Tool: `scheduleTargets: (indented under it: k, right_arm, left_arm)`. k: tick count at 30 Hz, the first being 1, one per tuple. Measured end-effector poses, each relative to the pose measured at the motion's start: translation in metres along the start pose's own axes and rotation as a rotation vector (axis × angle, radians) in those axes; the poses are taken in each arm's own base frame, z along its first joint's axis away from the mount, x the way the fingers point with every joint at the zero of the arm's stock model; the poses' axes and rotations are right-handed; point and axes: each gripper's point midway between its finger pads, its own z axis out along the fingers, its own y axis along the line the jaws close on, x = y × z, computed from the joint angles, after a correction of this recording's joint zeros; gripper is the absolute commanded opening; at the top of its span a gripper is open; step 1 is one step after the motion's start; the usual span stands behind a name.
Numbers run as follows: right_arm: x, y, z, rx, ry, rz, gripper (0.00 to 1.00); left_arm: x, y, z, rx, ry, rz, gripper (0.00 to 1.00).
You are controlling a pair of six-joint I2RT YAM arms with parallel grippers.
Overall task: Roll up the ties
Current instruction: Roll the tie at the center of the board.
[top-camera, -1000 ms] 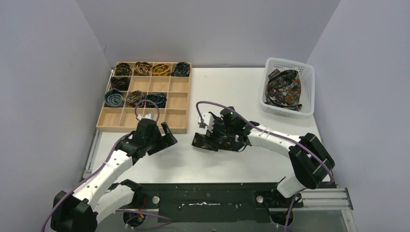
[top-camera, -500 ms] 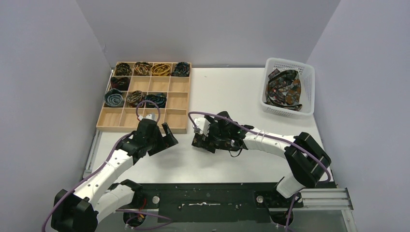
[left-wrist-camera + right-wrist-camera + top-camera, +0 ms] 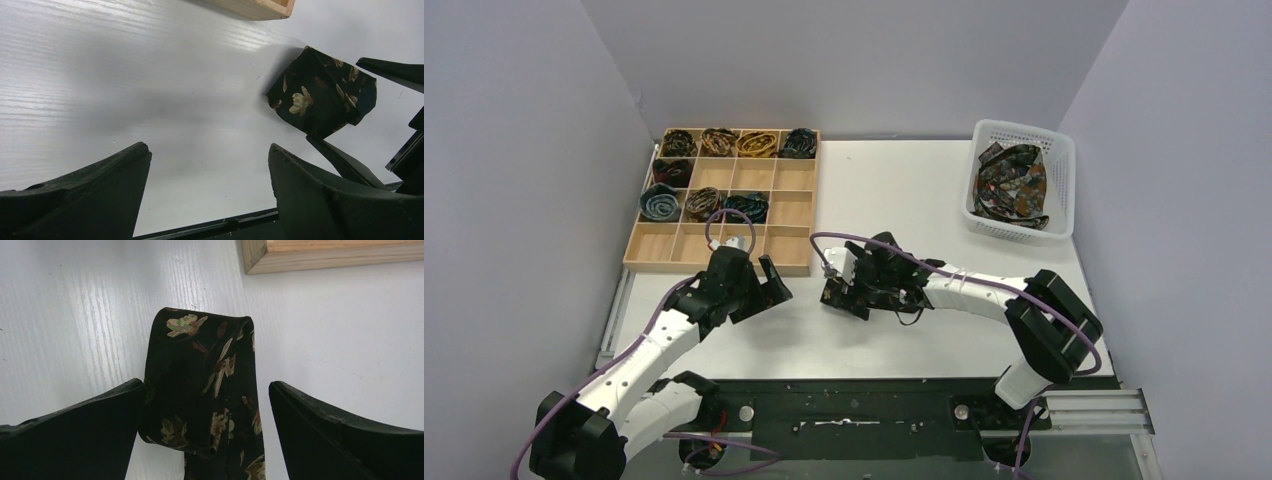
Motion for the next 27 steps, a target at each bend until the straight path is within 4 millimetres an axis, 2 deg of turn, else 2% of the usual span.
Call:
scheduleTargets:
  k: [4,9,12,21,27]
  right_arm:
    - [-0.007,-0.002,-0.005,0.011,-0.018,-0.006,1.00]
    - [-0.027,-0.008,-0.020,0.046,-0.071,-0.030,1.00]
    - [-0.031,-0.005,-0.024,0.046,-0.081,-0.038,1.00]
    - [-0.013,0.010,-0.020,0.021,-0.022,-0.037,1.00]
    - [0.006,0.010,-0.011,0.024,0.036,-0.050,1.00]
  left_arm:
    - [0.000,0.000,0.000,0.002,0.002,0.000,0.85]
    - [0.003,0.003,0.001,-0.004,0.008,-0.001,0.85]
    - [0.005,0.004,0.002,-0.007,0.012,-0.001,0.85]
    - [0.007,0.003,0.003,-0.002,0.026,0.000,0.85]
    - [0.007,0.003,0.003,-0.001,0.026,0.000,0.85]
